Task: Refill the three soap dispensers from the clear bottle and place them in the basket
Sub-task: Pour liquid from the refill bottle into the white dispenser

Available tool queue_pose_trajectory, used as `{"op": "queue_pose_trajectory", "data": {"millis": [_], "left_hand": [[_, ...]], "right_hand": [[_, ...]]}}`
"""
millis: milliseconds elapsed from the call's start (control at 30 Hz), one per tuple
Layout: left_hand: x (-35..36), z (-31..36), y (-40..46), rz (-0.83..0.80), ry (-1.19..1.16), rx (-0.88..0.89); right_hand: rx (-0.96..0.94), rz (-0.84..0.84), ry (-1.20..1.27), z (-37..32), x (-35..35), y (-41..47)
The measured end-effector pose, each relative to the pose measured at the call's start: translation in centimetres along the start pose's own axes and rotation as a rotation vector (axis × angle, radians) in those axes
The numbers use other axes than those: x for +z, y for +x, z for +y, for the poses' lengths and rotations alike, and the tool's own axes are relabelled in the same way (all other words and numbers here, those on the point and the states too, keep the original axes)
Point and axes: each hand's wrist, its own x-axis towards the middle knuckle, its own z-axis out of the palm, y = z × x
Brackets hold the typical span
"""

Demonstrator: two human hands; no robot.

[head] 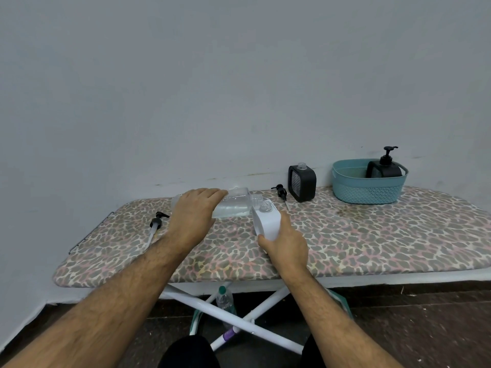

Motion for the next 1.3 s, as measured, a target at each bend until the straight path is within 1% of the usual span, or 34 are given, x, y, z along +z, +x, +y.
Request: {"op": "queue_pose_trajectory", "data": {"millis": [1300], "left_hand": [[0.59, -0.33, 0.11, 0.028, -0.021, 0.014]], "right_hand": [[-0.005, -0.001, -0.007, 0.12, 0.14, 0.08]]}}
